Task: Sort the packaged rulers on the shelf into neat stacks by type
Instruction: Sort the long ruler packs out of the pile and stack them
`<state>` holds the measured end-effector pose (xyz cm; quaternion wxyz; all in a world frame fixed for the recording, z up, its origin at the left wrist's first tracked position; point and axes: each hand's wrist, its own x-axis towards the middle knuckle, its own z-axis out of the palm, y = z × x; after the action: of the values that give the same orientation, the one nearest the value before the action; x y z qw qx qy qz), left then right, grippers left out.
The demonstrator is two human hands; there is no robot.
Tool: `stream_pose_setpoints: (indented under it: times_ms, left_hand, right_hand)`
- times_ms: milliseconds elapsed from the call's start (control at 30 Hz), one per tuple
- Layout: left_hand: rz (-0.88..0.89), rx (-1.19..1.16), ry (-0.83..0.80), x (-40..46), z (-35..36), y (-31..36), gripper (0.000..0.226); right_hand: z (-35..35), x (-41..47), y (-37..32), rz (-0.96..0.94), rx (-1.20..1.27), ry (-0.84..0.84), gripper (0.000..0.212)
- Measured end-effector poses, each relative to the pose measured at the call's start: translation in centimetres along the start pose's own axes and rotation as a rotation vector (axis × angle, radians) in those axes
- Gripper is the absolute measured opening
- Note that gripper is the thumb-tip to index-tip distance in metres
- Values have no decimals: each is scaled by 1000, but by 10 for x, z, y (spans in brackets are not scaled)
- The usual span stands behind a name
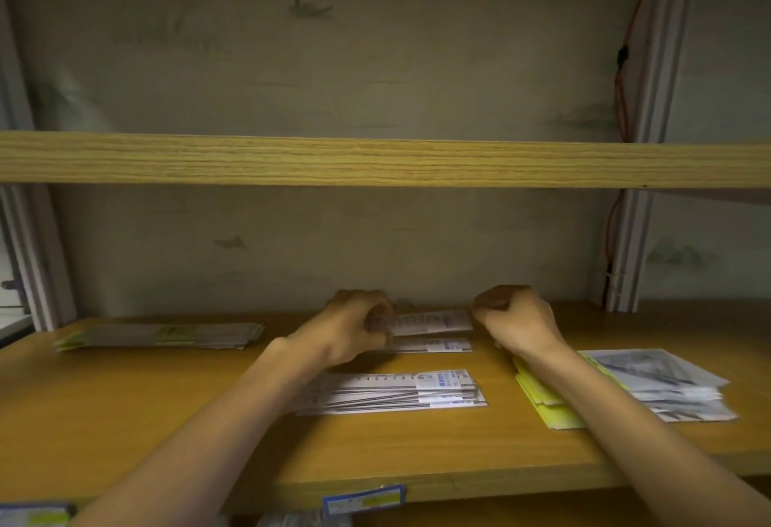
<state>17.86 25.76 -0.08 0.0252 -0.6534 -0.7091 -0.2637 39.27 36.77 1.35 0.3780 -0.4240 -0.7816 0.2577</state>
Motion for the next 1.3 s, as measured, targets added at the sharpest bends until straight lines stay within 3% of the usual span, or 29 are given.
stream_pose_setpoints:
  times_ms: [133, 267, 400, 533, 667, 933, 1067, 1200, 1300]
  left_hand:
    - [55, -19, 117, -5, -5, 8, 26]
    - [102, -41, 134, -14, -5, 11, 27]
    - [101, -19, 189, -23, -8, 6, 30]
    - [102, 47, 245, -29, -12, -1, 16]
    - [76, 54, 82, -28, -10, -4, 10]
    - [-82, 115, -213, -6, 4, -4, 42]
    - [-109, 117, -261, 0, 7, -5, 44]
    - [-62, 161, -220, 2, 8, -2, 24]
    - [-27, 232, -242, 1, 7, 3, 22]
  right_hand:
    - [11, 3, 0, 143, 225, -51, 14]
    - [16, 1, -4, 248, 418, -54, 6]
    - [17, -2, -10, 335, 478, -47, 3]
    - [21, 6, -6, 419, 454, 100, 11]
    - [17, 16, 2, 464, 451, 178, 14]
    - [14, 27, 9, 463, 439, 232, 16]
    - [11, 30, 14, 457, 418, 231, 18]
    - [7, 29, 18, 463, 403, 221, 19]
    - [7, 26, 18, 471, 403, 216, 18]
